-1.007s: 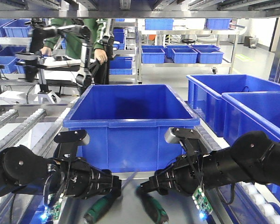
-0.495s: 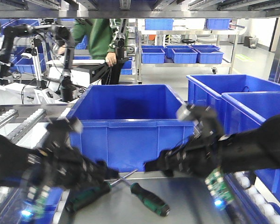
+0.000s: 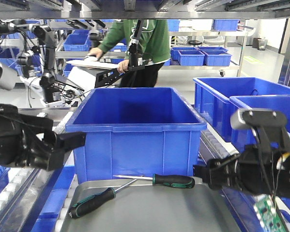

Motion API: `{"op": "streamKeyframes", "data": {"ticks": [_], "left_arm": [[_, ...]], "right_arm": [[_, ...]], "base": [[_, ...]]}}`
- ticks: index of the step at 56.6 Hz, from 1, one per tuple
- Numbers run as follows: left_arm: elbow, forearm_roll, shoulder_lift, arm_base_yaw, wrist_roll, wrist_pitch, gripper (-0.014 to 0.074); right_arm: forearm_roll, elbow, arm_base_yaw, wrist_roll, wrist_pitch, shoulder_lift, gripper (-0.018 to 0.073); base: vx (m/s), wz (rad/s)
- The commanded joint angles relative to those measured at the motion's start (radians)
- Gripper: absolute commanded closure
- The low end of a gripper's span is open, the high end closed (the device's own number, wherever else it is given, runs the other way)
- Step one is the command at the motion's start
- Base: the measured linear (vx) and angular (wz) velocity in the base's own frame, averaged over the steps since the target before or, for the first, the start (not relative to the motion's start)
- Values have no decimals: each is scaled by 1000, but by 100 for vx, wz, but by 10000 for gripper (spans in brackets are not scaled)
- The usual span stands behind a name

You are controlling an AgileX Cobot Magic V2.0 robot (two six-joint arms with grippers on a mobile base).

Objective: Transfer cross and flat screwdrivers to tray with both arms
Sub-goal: 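Open both grippers to release the screwdrivers onto the tray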

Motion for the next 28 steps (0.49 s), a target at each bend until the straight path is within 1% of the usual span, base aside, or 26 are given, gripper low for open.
{"op": "streamKeyframes", "data": {"ticks": [1, 28], "left_arm": [[-26, -11, -20, -3, -9, -55, 6], [-26, -12, -20, -3, -9, -53, 7]], "right_arm": [[0, -19, -3, 3, -92, -32, -33], [0, -19, -3, -2, -77, -32, -33]], "base": [[0, 0], [0, 0]]}}
